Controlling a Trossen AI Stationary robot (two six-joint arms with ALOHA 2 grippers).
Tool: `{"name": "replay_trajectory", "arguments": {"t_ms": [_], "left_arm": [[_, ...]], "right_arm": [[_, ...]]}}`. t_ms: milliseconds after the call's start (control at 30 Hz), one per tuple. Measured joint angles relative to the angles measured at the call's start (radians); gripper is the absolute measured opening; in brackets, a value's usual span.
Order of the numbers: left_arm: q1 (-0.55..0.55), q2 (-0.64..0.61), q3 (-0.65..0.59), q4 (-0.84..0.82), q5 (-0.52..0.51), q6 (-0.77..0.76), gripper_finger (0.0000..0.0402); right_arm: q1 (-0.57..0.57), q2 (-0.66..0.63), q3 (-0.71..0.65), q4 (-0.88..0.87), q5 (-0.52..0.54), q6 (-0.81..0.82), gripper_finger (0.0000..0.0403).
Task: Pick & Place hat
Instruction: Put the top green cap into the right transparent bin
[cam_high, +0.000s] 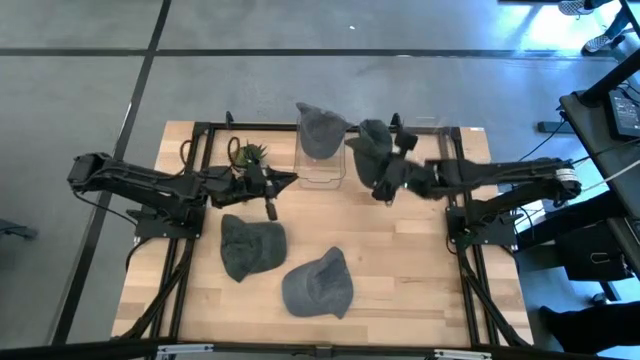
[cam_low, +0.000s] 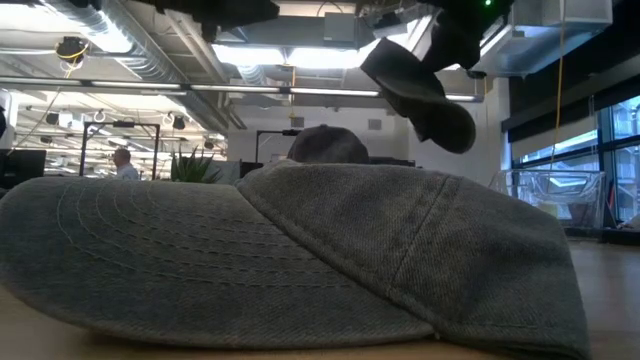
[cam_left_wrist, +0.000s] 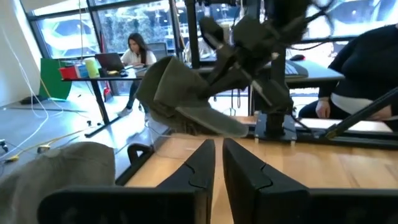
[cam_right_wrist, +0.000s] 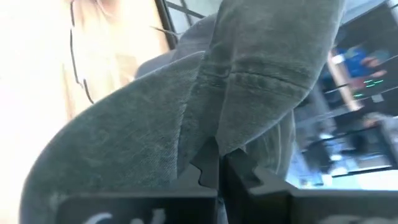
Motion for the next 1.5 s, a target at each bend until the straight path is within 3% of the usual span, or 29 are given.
{"name": "replay_trajectory", "arguments": {"t_ms": [400, 667, 767, 1233, 1500], "left_arm": [[0.047, 0.178, 0.000, 0.092, 0.005, -0.171, 0.0110], [0.071, 0.274, 0.000, 0.172, 0.149, -0.210, 0.0176], [0.077, 0.320, 0.001, 0.236, 0.158, -0.177, 0.0189], [0.133, 0.506, 0.125, 0.291, 0.253, -0.136, 0.0191], [0.133, 0.520, 0.140, 0.302, 0.312, -0.099, 0.0193]], "right_arm": [[0.218, 0.153, -0.014, 0.006, 0.258, 0.057, 0.0001], [0.247, 0.253, -0.015, 0.009, 0.225, 0.146, 0.0001], [0.254, 0.272, -0.015, 0.009, 0.225, 0.180, 0.0001], [0.300, 0.281, -0.015, 0.024, 0.196, 0.205, 0.0002], [0.314, 0.280, -0.015, 0.025, 0.159, 0.201, 0.0002]]}}
